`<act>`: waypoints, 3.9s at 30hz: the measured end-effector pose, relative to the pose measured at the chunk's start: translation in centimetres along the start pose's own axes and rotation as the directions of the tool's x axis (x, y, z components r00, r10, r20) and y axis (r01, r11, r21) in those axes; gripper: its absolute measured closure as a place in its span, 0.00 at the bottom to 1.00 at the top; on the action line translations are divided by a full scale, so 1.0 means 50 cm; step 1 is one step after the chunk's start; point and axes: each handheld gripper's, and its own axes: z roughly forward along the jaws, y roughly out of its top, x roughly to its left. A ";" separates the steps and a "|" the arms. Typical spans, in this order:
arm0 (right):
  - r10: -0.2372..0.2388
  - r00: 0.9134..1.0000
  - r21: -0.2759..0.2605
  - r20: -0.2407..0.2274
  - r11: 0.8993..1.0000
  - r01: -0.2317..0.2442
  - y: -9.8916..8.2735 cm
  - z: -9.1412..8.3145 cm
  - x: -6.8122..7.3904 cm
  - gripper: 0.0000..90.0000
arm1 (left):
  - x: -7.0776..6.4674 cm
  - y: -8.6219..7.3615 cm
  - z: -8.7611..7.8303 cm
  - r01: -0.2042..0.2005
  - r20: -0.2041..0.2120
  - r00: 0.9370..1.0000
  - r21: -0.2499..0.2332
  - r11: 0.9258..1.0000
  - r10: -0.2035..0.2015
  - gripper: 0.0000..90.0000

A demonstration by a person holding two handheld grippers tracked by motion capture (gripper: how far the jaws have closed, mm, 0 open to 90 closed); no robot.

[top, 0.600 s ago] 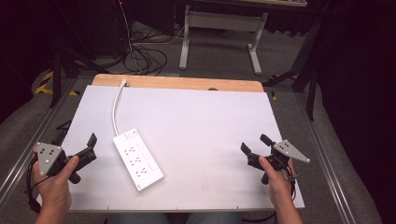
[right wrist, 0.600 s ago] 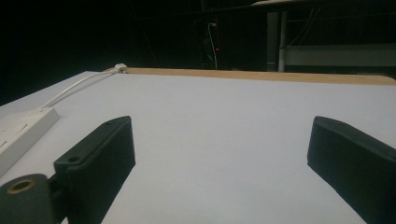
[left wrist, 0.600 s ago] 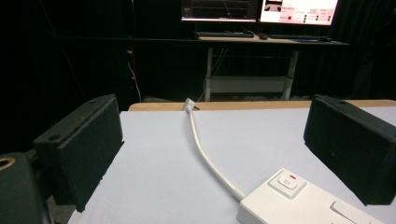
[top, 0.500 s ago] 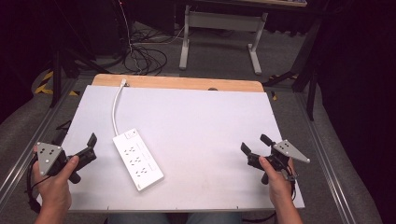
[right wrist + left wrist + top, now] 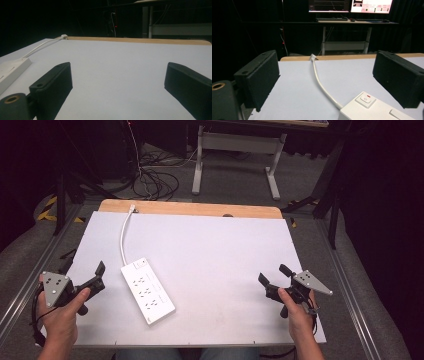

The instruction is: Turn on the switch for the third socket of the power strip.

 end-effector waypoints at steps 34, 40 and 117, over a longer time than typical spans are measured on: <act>0.005 1.000 0.003 -0.002 1.000 -0.005 -0.002 -0.001 -0.001 0.09 | 0.004 0.001 0.000 -0.053 -0.034 0.998 0.042 0.998 0.054 0.80; 0.006 1.000 0.004 -0.002 1.000 -0.006 -0.002 -0.001 -0.001 0.09 | 0.005 0.002 -0.001 -0.056 -0.029 0.998 0.045 0.997 0.058 0.86; 0.015 1.000 -0.003 0.001 1.000 -0.015 -0.001 -0.009 -0.005 0.10 | -0.023 0.015 0.001 -0.104 0.315 0.946 0.086 0.991 0.073 0.95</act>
